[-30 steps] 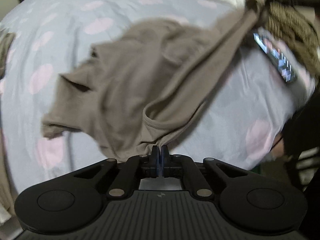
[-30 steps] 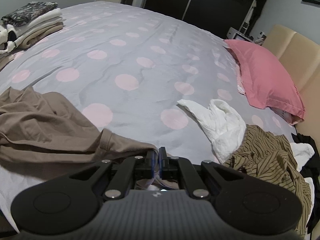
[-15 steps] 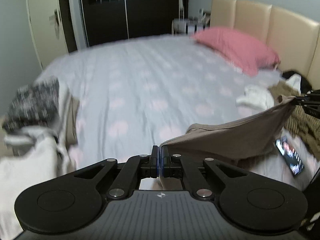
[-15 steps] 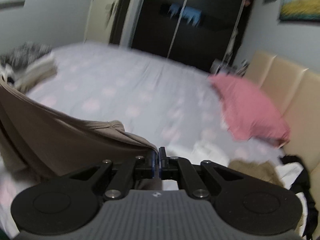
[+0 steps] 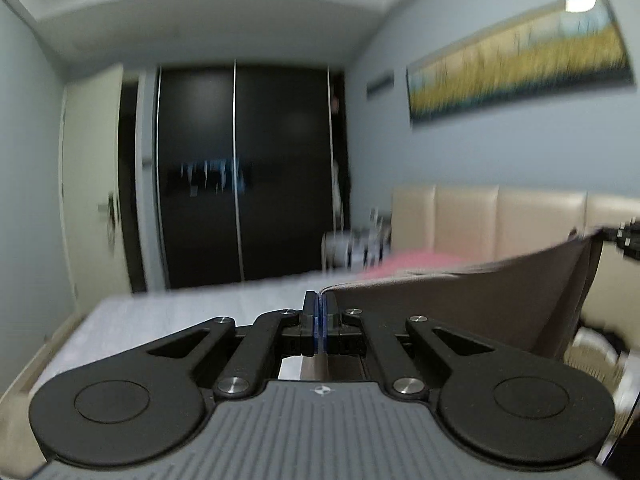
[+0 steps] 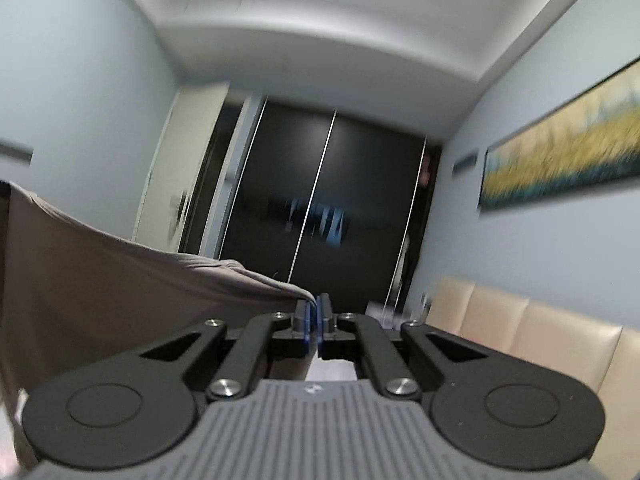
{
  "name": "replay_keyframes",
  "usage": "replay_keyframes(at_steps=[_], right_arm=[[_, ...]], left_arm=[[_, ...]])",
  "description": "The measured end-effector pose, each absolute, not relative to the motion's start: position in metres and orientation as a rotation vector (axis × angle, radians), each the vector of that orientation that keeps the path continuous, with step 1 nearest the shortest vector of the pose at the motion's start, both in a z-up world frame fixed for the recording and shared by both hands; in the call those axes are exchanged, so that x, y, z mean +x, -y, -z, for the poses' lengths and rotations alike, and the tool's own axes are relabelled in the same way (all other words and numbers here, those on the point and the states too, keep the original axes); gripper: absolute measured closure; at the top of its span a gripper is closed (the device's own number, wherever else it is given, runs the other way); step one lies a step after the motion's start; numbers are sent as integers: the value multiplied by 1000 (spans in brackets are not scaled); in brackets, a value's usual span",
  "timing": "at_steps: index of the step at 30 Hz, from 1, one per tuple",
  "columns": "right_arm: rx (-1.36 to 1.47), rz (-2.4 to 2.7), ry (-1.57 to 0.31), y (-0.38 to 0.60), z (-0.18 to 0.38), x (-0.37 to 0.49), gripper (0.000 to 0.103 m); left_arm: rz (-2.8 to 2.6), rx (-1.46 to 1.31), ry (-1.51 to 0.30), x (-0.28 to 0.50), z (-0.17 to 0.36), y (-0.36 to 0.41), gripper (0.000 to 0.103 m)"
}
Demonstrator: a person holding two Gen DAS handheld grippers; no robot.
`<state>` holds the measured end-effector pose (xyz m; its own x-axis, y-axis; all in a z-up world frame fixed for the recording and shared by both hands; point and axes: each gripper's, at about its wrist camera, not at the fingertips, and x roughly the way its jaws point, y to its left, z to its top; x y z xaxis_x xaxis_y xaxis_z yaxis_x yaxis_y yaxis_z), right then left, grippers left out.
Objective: Fold clothes
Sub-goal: 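Lift the taupe garment high with both grippers to spread it out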
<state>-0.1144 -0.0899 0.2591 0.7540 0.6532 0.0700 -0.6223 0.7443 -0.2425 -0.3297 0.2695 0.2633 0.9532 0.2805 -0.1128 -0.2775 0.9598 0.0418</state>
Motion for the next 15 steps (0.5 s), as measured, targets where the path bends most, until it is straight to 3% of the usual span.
replay_keyframes(at_steps=[4, 7, 15], right_arm=[[-214, -686, 216, 84, -286, -114, 99], [-273, -690, 147, 56, -284, -89, 99], [-424, -622, -69, -49, -221, 6, 100]], left_arm=[[-241, 35, -47, -330, -302, -268, 103], [-259, 51, -126, -296, -308, -281, 103], [-366, 47, -389, -177, -258, -334, 103]])
